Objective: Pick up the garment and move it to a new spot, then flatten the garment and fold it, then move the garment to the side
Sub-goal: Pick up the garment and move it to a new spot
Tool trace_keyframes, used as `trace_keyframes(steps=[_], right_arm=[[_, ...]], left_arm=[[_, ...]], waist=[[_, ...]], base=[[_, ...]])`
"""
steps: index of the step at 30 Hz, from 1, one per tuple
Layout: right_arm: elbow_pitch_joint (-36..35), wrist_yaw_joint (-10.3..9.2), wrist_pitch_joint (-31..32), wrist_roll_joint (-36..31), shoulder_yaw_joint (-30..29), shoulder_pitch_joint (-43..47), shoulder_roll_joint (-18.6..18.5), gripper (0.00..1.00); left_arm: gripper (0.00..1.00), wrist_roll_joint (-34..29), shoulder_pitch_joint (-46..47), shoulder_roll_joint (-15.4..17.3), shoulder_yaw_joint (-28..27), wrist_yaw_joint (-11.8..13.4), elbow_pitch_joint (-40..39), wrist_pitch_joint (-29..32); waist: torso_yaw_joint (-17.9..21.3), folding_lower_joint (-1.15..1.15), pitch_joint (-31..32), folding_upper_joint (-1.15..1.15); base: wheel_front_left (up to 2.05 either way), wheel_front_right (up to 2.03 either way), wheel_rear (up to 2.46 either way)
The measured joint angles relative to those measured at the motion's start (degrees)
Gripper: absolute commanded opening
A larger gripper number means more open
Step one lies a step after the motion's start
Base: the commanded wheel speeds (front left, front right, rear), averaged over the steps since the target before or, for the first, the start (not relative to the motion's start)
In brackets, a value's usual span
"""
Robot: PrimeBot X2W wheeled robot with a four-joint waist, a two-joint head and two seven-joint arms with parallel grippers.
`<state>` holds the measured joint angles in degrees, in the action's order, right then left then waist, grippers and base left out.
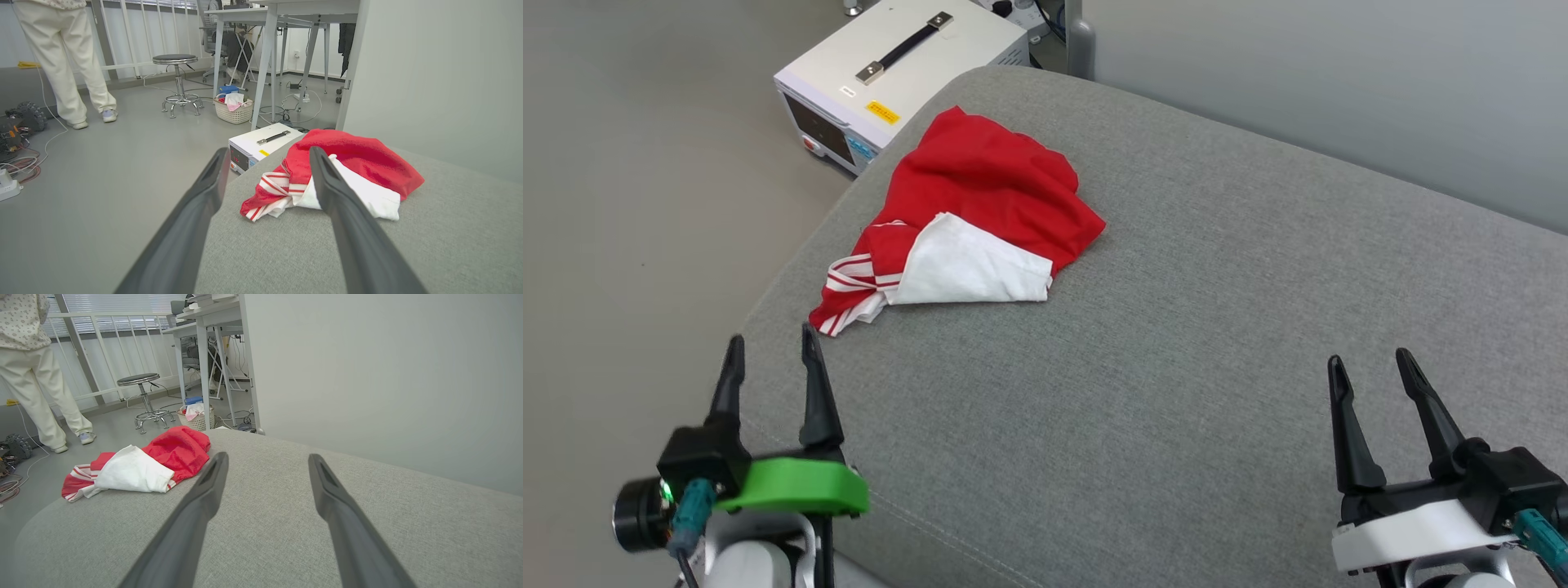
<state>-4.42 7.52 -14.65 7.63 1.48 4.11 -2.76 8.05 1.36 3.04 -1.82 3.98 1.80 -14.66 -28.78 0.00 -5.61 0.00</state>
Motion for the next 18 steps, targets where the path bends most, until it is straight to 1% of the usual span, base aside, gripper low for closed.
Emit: trace_keyframes(steps=[5, 8, 13, 16, 18], right_arm=[[-0.7, 0.00, 0.0, -1.8, 0.7, -2.3, 0.0, 1.00], [-1.5, 0.00, 0.0, -2.8, 1.2, -4.0, 0.0, 1.00], [-3.0, 0.00, 0.0, -3.4, 1.4, -6.2, -0.6, 1.00], [-4.1, 0.00, 0.0, -3.5, 1.2, -7.3, -1.3, 1.00], [-4.8, 0.01, 0.0, -3.5, 1.0, -8.3, -1.6, 1.00]], left_arm=[[1.00, 0.5, 8.5, 0.4, -4.7, -4.9, 1.5, 0.0], [1.00, 0.5, 14.5, 2.7, -7.4, -7.3, 3.0, 0.0], [1.00, 1.5, 24.7, 5.8, -9.9, -9.8, 5.8, 0.0], [1.00, 2.6, 30.5, 9.2, -10.2, -10.6, 9.5, 0.0], [1.00, 5.3, 34.6, 11.9, -9.7, -11.0, 13.8, 0.4]], waist=[[1.7, 0.00, -1.8, 0.00], [3.0, 0.00, -3.4, 0.00], [5.4, 0.01, -6.9, 0.00], [6.9, 0.01, -9.3, 0.00], [7.9, 0.01, -11.1, 0.00]], base=[[0.00, 0.00, 0.00], [0.00, 0.00, 0.00], [0.00, 0.00, 0.00], [0.00, 0.00, 0.00], [0.00, 0.00, 0.00]])
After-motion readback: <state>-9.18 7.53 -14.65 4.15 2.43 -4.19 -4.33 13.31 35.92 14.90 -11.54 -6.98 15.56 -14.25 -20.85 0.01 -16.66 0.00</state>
